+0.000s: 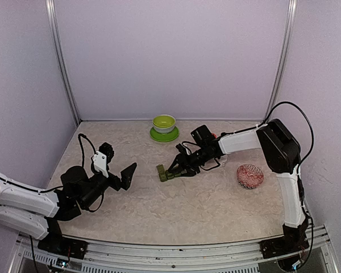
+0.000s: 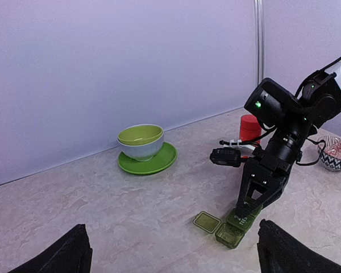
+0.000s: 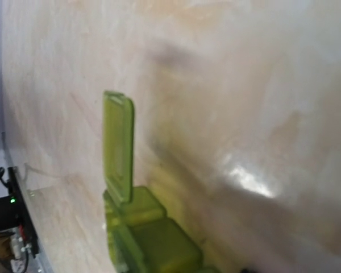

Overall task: Sort the pills into containers
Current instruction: Place the pill container at the center of the board.

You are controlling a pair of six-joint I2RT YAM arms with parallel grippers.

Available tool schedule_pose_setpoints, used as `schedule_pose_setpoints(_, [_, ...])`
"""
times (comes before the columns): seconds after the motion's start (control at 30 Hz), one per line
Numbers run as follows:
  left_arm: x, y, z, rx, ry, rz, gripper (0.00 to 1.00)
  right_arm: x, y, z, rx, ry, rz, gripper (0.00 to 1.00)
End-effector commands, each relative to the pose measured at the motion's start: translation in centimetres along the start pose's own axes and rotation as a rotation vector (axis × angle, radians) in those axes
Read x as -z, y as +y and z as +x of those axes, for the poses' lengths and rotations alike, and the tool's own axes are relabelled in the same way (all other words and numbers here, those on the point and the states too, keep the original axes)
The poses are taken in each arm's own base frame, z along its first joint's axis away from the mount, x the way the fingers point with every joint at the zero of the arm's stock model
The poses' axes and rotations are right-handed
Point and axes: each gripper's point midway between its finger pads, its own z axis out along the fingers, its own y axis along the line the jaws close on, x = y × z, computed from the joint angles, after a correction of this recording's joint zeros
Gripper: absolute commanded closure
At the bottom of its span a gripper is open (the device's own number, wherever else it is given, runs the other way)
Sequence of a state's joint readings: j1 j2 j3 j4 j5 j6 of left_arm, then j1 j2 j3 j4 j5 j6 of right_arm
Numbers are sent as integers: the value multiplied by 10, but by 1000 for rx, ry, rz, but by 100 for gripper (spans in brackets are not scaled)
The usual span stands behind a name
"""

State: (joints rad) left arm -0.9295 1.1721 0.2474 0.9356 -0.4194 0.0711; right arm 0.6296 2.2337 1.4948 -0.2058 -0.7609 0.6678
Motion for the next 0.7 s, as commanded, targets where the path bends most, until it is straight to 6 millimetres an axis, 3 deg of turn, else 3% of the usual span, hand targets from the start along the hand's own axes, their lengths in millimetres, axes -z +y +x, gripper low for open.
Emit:
schedule_pose_setpoints(0.0, [1, 3, -7, 19, -27, -6, 1, 3, -21, 11, -17, -1, 143, 45])
schedule_pose_setpoints(0.67, [2, 1, -9, 30, -33, 5, 1, 17, -33, 18, 89, -34, 385, 40])
